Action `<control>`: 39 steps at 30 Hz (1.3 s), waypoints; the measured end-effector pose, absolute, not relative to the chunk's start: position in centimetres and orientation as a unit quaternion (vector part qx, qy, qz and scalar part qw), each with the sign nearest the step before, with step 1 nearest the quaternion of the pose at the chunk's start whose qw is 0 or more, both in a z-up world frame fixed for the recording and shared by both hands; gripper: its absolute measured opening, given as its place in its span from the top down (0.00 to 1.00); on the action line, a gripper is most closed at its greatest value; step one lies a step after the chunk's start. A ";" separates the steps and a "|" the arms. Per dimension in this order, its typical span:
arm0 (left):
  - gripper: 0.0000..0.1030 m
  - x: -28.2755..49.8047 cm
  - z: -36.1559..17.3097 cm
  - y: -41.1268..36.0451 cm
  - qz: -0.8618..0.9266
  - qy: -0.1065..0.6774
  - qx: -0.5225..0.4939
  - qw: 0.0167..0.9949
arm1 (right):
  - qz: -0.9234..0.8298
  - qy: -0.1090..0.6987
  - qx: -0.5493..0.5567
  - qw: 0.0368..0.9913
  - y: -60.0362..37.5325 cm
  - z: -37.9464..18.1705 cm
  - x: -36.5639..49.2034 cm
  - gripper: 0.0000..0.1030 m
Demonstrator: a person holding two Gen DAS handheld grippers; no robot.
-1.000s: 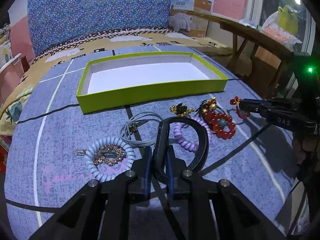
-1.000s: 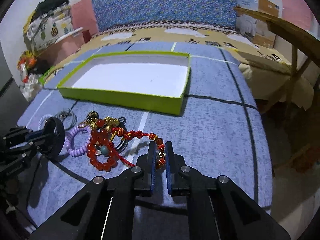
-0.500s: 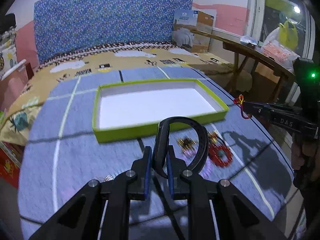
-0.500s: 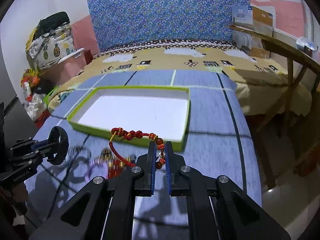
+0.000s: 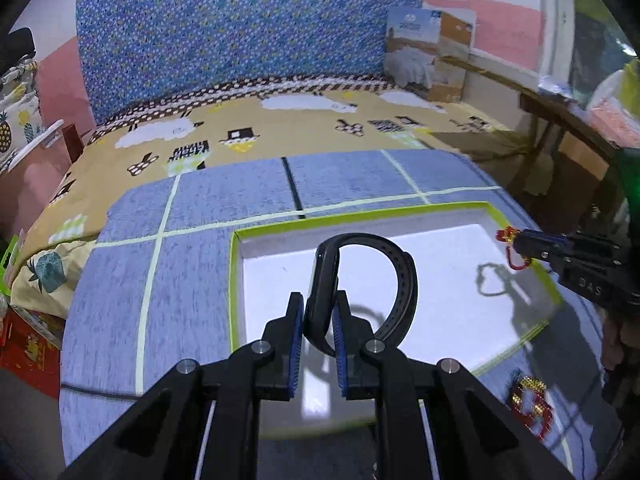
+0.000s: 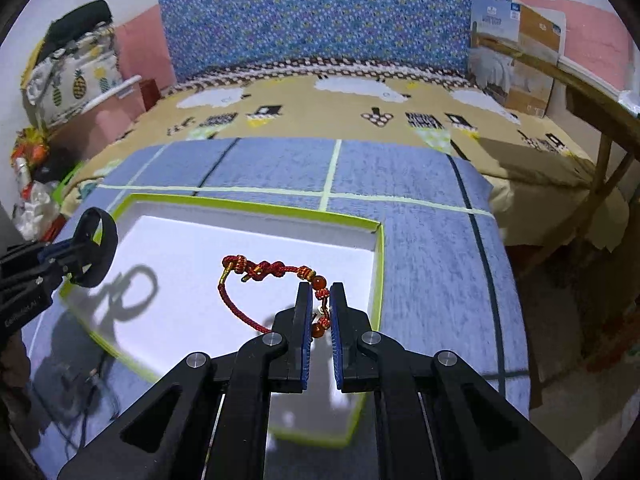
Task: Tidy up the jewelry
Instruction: 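Carry both items into the green box and open both tools, then withdraw both tools back toward the remaining jewelry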
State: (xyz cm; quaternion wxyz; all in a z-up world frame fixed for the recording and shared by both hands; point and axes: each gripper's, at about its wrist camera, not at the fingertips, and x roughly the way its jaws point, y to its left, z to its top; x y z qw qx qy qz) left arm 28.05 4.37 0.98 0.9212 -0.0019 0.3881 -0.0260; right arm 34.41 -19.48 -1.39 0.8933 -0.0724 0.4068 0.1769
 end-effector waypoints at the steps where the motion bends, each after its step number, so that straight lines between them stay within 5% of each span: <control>1: 0.86 28.6 0.6 4.4 -0.021 0.393 -0.001 0.919 | 0.174 0.411 -0.074 0.892 -19.3 -1.7 35.0 0.92; 13: 0.85 32.5 -2.2 4.2 0.009 0.431 0.012 0.902 | 0.159 0.433 -0.100 0.882 -18.4 -3.5 37.7 0.90; 20: 0.77 32.0 -1.6 4.3 0.009 0.414 0.006 0.910 | 0.168 0.421 -0.092 0.886 -18.4 -3.1 36.9 0.72; 39: 0.75 19.1 4.2 4.3 -0.034 0.309 -0.027 0.950 | 0.201 0.331 -0.035 0.921 -21.8 2.3 21.9 0.69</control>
